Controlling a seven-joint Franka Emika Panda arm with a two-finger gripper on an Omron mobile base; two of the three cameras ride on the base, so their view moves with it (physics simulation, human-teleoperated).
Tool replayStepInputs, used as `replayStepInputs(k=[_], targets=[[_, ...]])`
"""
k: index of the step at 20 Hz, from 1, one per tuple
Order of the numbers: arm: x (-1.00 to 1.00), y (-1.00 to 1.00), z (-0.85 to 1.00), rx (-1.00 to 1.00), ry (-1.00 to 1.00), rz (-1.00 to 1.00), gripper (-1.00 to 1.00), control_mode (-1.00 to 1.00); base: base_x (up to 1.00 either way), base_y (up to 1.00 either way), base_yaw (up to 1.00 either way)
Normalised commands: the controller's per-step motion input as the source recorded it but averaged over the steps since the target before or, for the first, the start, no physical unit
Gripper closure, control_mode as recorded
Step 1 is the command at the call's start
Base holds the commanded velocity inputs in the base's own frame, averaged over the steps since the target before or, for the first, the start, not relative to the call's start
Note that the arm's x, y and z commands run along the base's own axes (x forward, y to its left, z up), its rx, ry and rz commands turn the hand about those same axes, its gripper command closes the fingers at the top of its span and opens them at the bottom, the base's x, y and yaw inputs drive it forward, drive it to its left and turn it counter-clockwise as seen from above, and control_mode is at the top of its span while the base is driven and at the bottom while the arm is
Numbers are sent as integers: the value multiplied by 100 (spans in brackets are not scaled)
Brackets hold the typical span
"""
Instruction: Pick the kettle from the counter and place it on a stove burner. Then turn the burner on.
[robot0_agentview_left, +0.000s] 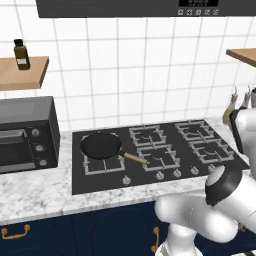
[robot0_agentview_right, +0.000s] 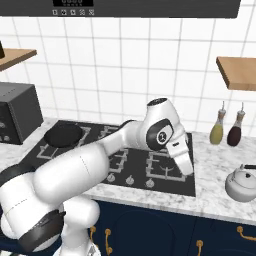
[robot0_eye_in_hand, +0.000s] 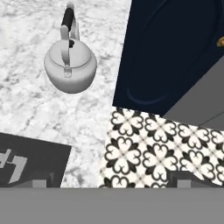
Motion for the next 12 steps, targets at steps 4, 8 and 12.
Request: replayStepInputs(k=[4,8,12], targets=[[1,-66,0,0,0,-5,-100,-100,0,0,0],[9,-49,0,1,0,-8,-100,-100,0,0,0],[8,-38,0,4,0,-5,-100,-100,0,0,0]])
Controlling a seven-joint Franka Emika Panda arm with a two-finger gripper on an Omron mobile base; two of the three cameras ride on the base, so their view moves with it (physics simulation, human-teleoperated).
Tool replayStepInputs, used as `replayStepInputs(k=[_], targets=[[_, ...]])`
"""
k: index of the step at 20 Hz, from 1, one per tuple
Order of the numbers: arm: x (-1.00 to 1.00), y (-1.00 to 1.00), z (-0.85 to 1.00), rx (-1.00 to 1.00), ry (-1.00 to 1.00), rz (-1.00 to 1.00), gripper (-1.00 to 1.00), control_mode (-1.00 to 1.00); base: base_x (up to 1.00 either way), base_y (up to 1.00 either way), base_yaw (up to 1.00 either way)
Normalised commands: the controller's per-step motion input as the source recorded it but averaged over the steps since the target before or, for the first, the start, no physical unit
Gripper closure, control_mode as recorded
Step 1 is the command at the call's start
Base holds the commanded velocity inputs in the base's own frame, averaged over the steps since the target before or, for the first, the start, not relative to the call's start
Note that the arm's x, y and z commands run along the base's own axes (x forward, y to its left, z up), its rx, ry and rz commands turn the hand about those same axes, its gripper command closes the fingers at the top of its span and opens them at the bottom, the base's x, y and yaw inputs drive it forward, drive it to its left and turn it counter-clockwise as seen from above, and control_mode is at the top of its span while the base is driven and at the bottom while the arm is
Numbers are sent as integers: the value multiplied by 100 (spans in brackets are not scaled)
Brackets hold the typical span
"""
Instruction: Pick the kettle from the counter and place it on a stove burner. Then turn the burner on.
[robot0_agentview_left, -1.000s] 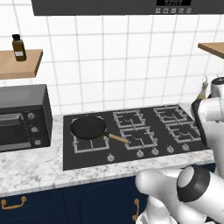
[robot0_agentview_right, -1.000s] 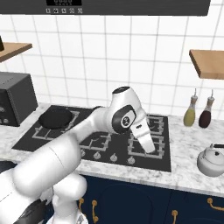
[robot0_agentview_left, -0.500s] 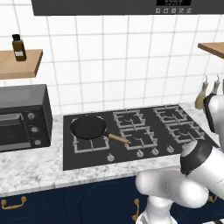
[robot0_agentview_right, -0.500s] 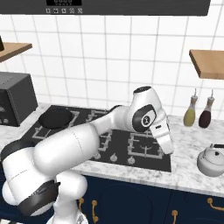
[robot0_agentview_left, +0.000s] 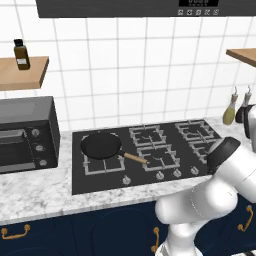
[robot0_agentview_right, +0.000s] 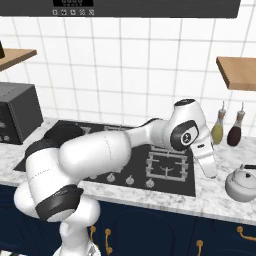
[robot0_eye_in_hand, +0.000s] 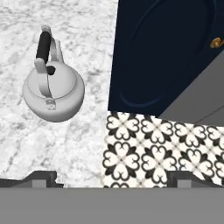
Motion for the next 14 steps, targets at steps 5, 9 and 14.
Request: replayStepInputs(k=[5,9,14], targets=[[8,-7,3,0,0,-5,-100,-100,0,0,0],[6,-37,-14,0,0,-1,-100,-100,0,0,0],[24,-18,-43,-1,-4,-5,-100,-100,0,0,0]])
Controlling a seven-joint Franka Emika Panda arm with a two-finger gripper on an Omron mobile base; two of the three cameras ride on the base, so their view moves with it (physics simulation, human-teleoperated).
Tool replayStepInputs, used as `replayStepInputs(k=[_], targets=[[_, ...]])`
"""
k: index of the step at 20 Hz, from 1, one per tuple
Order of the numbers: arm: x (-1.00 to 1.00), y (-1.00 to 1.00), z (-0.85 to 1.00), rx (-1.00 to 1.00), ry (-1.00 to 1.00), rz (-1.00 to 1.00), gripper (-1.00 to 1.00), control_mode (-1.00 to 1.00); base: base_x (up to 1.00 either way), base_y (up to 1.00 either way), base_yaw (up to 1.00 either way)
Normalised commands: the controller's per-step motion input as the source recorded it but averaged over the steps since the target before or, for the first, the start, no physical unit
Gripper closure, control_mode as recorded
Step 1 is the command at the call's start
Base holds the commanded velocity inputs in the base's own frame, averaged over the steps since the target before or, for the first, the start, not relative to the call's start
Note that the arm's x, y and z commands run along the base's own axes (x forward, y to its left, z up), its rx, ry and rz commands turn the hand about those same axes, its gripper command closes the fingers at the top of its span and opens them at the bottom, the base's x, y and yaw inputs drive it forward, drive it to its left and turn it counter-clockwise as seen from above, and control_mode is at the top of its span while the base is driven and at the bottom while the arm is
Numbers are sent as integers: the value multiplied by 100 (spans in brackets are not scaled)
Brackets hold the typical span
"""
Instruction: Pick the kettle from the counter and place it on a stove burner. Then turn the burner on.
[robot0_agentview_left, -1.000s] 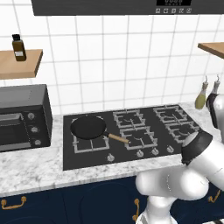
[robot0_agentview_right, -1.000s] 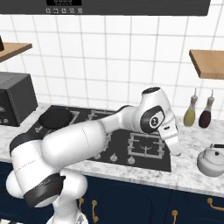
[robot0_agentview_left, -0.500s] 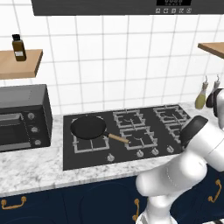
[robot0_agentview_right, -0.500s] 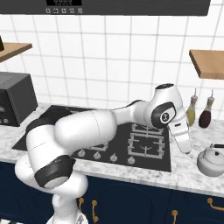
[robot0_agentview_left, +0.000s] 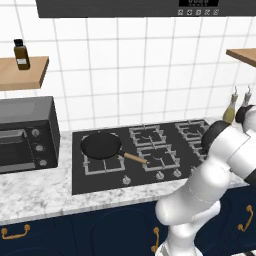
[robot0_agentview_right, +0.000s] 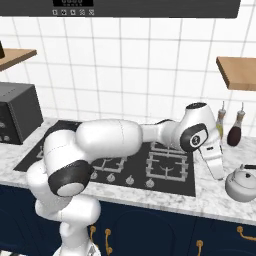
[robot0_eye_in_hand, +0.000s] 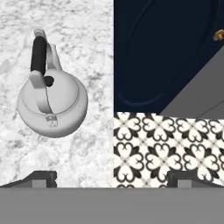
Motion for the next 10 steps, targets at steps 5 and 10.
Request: replayStepInputs(k=[5,10], targets=[[25,-28,-13,0,-2,0,-100,-100,0,0,0],[23,-47,-13,0,0,0,-100,-100,0,0,0]])
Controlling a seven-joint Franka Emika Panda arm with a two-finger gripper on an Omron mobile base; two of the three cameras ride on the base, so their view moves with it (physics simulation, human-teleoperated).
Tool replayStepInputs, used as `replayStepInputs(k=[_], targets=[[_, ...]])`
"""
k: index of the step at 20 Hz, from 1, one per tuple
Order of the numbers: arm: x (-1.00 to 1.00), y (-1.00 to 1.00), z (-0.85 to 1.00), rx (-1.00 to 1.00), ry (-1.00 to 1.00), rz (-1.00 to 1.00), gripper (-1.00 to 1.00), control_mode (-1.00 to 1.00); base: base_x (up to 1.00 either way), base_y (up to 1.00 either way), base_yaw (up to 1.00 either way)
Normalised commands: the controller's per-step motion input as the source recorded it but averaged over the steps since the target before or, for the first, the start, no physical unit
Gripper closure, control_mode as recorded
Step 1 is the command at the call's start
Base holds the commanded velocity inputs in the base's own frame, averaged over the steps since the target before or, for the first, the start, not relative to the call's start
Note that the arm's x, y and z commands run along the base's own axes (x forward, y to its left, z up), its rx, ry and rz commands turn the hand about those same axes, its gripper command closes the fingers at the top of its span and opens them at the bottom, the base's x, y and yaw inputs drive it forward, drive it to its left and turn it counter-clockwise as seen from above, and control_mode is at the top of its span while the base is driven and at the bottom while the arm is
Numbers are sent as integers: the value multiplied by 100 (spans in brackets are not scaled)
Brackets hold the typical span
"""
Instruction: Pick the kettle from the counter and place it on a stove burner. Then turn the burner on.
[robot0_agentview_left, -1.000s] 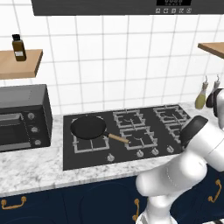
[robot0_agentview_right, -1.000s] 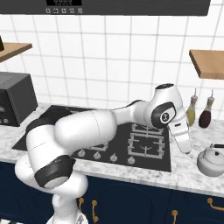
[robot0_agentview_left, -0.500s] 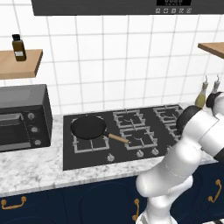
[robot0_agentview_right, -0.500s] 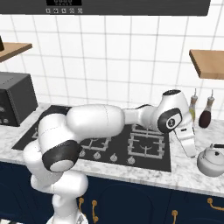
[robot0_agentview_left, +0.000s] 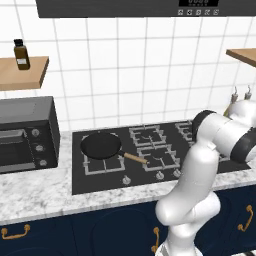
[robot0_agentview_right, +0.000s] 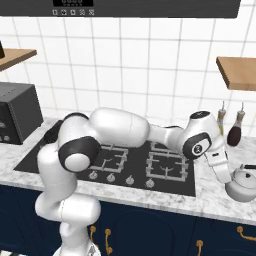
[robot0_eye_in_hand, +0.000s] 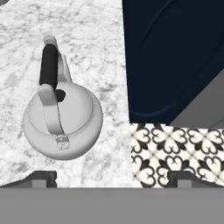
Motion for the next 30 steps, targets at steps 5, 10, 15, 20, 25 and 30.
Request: replayStepInputs(k=[5,10,15,20,25,30], targets=[[24,-40,-2,2,0,0,-100,-100,0,0,0],[25,-37,0,4,0,0,-100,-100,0,0,0],[29,-21,-1,2,0,0,-100,-100,0,0,0],[32,-5,-6,0,0,0,-100,-100,0,0,0],[14,0,-27,0,0,0,-100,-100,0,0,0],[11,0,-37,0,0,0,-100,-100,0,0,0]])
